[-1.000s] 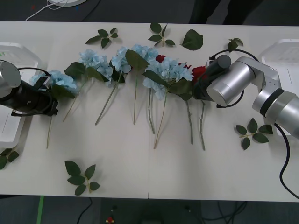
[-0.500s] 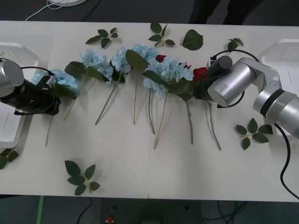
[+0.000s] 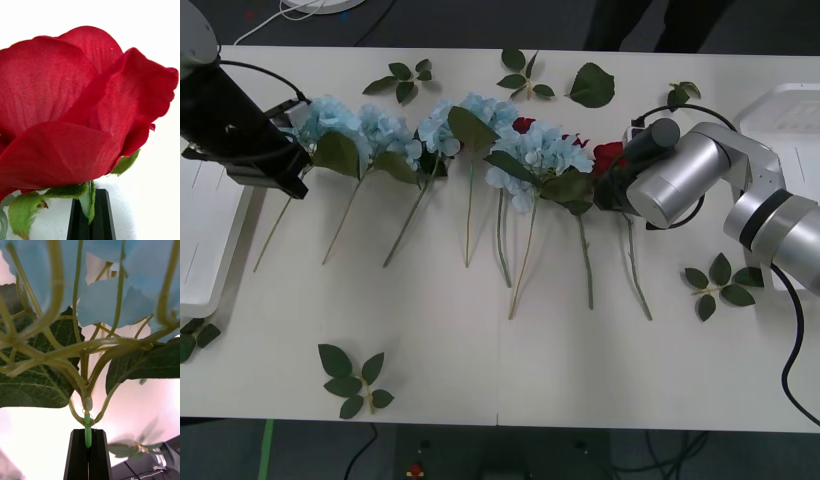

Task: Place the red flowers into the right box and the blue flowers into the left box. If a person shows an open palm, hand one flower to the person first, then continue sorting.

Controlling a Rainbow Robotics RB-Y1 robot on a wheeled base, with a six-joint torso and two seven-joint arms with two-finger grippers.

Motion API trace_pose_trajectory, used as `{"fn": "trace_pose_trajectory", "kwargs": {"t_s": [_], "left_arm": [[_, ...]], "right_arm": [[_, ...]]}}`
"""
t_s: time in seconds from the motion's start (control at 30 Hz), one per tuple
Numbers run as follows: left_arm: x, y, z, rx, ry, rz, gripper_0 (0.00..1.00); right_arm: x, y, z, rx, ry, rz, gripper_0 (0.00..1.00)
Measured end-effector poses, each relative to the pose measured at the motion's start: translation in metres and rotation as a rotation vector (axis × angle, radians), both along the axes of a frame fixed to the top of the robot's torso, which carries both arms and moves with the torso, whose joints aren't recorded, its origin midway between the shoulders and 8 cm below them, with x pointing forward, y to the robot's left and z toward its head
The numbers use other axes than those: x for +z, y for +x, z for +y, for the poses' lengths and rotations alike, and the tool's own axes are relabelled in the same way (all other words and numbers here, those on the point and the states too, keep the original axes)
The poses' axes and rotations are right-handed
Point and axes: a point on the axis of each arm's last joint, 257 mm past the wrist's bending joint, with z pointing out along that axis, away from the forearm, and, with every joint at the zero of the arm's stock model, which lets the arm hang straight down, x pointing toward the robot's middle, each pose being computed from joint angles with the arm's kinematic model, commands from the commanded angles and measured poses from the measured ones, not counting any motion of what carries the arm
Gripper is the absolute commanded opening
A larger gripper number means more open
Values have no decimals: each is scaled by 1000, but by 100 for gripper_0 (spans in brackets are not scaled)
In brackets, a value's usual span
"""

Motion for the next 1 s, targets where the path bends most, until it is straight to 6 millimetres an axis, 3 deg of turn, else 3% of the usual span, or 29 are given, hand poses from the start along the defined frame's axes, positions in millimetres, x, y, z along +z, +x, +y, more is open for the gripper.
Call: {"fn": "trace_pose_trajectory", "kwargs": {"t_s": [0.17, 0.3, 0.77, 1.0], "left_arm": [[40, 2, 16, 55, -16, 13, 0], [59, 0, 35, 114, -16, 20, 0], [62, -8, 39, 129, -26, 48, 0], [62, -9, 39, 128, -27, 54, 0]], "right_arm": [[17, 1, -5, 9, 22, -25, 0], [49, -5, -8, 33, 80, -86, 0], [204, -45, -60, 60, 321, -496, 0], [277, -49, -54, 150, 391, -760, 0]]}}
